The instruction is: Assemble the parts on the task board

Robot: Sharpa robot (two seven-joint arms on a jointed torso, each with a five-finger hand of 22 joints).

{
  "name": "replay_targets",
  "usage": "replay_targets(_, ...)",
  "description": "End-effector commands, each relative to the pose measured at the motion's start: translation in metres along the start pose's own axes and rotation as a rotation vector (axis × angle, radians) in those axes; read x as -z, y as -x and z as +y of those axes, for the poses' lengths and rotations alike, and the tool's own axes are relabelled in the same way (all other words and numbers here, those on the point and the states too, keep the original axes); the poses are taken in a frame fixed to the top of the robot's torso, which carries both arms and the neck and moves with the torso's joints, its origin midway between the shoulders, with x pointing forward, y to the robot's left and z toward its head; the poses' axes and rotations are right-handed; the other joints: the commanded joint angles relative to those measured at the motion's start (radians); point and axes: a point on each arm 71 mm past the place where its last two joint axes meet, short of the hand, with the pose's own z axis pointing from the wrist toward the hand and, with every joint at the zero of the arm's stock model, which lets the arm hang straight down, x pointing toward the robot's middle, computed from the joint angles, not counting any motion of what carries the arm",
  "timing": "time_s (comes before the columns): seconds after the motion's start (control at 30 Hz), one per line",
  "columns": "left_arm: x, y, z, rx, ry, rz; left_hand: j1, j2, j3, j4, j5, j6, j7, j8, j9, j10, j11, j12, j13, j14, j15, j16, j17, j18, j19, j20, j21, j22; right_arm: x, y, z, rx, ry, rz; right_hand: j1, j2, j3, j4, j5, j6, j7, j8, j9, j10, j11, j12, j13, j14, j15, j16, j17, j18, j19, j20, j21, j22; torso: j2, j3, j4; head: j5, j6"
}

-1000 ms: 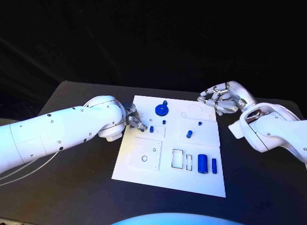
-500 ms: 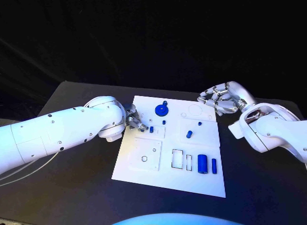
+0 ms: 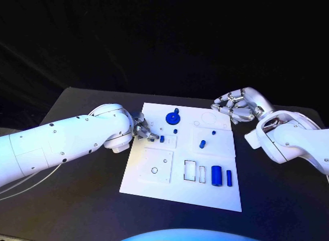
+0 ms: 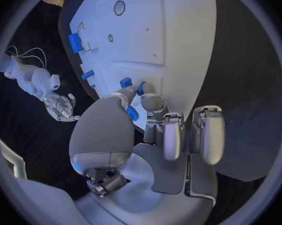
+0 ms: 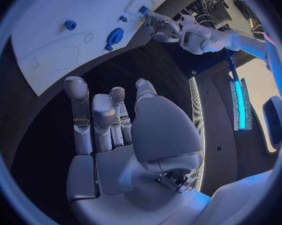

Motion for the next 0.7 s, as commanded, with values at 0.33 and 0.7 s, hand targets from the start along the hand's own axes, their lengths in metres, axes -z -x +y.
replay_targets(0.33, 0.008, 0.008, -0.002, 0.02, -0.008, -0.016, 0.006, 0.028, -0.11, 0.024, 0.003, -0.004, 0.011, -0.014, 0.016, -0.018, 0.004, -0.013, -0.018, 0.1, 0.0, -0.009, 0.24, -0.005, 0.037, -0.01, -0.009, 0.183, 0.0, 0.0, 0.001, 0.004, 0.014, 0.002, -0.055, 0.031, -0.03, 0.001, -0.025, -0.011, 0.003, 0.005, 0.002, -0.006, -0.001, 0.007, -0.003, 0.006, 0.002, -0.008, 0.002, 0.016, 0.008, 0.002, -0.009, 0.0, -0.001, -0.0006, 0.0009, -0.003, 0.0)
replay_targets(0.7, 0.017, 0.024, -0.008, 0.069, -0.055, -0.081, 0.006, 0.042, -0.172, 0.026, 0.003, -0.034, 0.026, -0.041, 0.014, -0.05, 0.016, -0.05, -0.063, 0.091, 0.009, -0.028, 0.206, 0.004, 0.013, -0.01, -0.029, 0.154, 0.0, -0.001, 0.0, 0.003, 0.016, 0.002, -0.082, 0.036, -0.052, 0.002, -0.045, -0.013, 0.003, 0.006, 0.003, -0.007, 0.0, 0.011, -0.004, 0.007, 0.003, -0.012, 0.003, 0.016, 0.01, 0.002, -0.014, 0.001, 0.0, -0.0016, -0.0005, -0.004, 0.004)
